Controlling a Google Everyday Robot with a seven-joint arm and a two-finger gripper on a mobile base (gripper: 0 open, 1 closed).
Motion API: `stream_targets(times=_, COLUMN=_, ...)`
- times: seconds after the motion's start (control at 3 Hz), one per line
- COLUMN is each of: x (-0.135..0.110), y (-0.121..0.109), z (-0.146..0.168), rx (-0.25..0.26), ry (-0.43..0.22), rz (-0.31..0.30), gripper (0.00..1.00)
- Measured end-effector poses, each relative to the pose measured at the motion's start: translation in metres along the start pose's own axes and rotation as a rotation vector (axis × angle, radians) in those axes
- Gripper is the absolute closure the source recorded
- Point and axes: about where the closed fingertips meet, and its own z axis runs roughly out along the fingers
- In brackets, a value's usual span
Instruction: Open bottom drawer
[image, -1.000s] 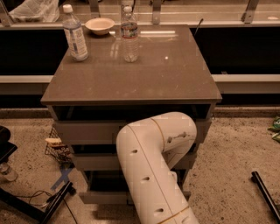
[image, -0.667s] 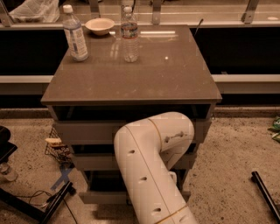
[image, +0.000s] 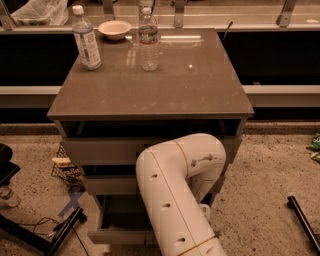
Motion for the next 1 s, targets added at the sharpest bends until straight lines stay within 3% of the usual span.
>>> stream_targets(times=0.33, x=0.019, y=0.053, z=-0.006, rx=-0.028, ry=-0.003, rz=0.062, gripper=1.00)
stream_targets(times=0.67, x=0.025, y=0.079, z=-0.014, rx=-0.035, ry=-0.004, rz=0.095, gripper=1.00)
stream_targets(times=1.0, x=0.010, y=0.132, z=-0.042, rx=-0.089, ry=-0.034, rz=0.072, gripper=1.00)
